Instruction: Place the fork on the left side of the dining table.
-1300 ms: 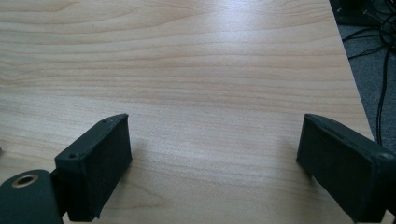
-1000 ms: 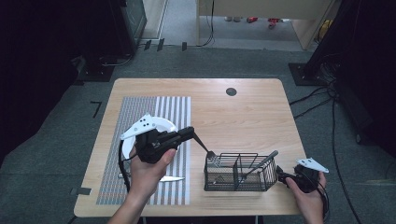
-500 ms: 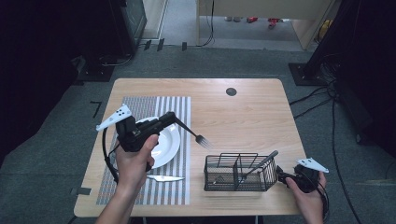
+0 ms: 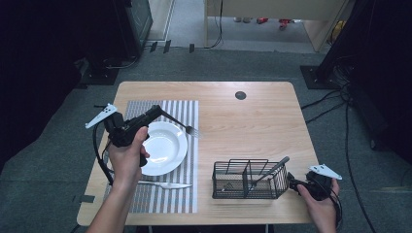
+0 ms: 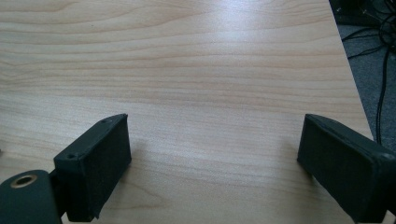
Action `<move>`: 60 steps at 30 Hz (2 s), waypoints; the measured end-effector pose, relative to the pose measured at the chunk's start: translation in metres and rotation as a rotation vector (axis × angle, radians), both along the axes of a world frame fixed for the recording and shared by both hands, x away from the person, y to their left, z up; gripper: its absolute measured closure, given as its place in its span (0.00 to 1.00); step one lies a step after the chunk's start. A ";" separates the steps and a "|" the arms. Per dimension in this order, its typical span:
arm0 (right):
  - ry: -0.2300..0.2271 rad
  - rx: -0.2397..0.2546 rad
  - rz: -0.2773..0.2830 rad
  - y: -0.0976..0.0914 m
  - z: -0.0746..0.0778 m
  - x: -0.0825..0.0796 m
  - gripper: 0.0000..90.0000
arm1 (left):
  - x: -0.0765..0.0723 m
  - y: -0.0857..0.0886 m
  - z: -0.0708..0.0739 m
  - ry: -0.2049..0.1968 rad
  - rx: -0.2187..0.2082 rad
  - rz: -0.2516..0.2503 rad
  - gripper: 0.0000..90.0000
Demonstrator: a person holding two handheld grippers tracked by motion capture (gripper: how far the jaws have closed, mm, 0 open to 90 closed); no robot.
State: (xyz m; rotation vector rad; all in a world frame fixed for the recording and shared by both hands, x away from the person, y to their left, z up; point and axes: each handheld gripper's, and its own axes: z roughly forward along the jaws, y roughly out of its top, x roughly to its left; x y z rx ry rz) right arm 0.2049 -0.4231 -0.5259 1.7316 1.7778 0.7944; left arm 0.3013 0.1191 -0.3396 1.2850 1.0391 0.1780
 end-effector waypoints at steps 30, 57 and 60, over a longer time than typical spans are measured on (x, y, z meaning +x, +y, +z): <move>0.001 0.001 -0.002 0.000 0.000 0.000 0.10 | 0.080 0.051 -0.075 0.164 -0.278 0.294 0.99; 0.001 0.002 -0.002 0.000 0.000 0.000 0.10 | 0.138 0.061 -0.149 0.413 -0.397 0.381 0.99; 0.000 0.002 0.000 0.000 0.000 0.000 0.11 | 0.141 0.060 -0.154 0.441 -0.381 0.411 0.99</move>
